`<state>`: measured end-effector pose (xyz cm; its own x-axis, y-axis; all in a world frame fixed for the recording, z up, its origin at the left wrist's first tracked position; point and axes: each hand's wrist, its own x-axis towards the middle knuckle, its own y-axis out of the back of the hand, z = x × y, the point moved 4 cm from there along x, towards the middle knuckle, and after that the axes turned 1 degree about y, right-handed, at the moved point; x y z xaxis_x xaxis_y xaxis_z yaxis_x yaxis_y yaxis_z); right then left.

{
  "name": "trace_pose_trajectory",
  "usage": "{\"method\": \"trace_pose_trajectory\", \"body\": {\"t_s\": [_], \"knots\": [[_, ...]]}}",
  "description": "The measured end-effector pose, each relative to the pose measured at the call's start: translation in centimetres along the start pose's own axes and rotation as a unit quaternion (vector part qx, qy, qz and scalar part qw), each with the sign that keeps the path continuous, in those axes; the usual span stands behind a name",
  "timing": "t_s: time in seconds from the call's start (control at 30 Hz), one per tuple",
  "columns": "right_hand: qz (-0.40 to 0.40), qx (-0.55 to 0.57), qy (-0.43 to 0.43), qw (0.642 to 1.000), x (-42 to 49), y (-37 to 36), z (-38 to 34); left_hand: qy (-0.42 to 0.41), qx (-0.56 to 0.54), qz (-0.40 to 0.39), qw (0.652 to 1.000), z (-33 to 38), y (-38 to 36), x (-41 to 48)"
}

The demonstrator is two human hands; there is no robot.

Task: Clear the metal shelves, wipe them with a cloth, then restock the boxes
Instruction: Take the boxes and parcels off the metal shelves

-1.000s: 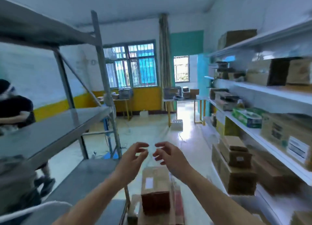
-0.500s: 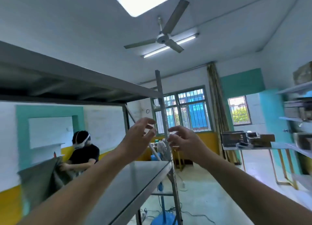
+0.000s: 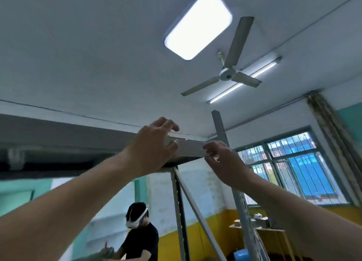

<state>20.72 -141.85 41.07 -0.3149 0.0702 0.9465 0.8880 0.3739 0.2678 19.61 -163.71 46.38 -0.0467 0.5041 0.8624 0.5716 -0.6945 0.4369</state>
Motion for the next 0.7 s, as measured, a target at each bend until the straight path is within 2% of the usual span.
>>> {"method": "trace_pose_trajectory", "body": {"t_s": [0.17, 0.37, 0.43, 0.53, 0.6, 0.7], "knots": [[0.006, 0.021, 0.007, 1.000, 8.1, -1.7, 7.8, 0.051, 0.121, -0.012, 0.991, -2.6, -3.0, 6.4], [-0.072, 0.049, -0.004, 0.996, 16.2, -5.7, 10.3, 0.128, 0.241, -0.115, 0.955, -5.0, -6.8, 11.8], [-0.108, 0.019, -0.004, 0.994, 18.3, -7.2, 10.8, 0.174, 0.247, -0.168, 0.938, -6.6, -7.9, 13.0], [-0.162, 0.011, -0.051, 0.985, 19.1, -9.3, 12.2, 0.217, 0.251, -0.253, 0.909, -8.2, -9.1, 13.6], [-0.167, 0.038, -0.060, 0.983, 18.6, -10.0, 12.8, 0.228, 0.225, -0.264, 0.910, -8.6, -9.5, 13.7], [-0.112, -0.017, -0.008, 0.994, 18.1, -9.6, 12.7, 0.195, 0.251, -0.241, 0.917, -8.5, -9.5, 13.8]]}}
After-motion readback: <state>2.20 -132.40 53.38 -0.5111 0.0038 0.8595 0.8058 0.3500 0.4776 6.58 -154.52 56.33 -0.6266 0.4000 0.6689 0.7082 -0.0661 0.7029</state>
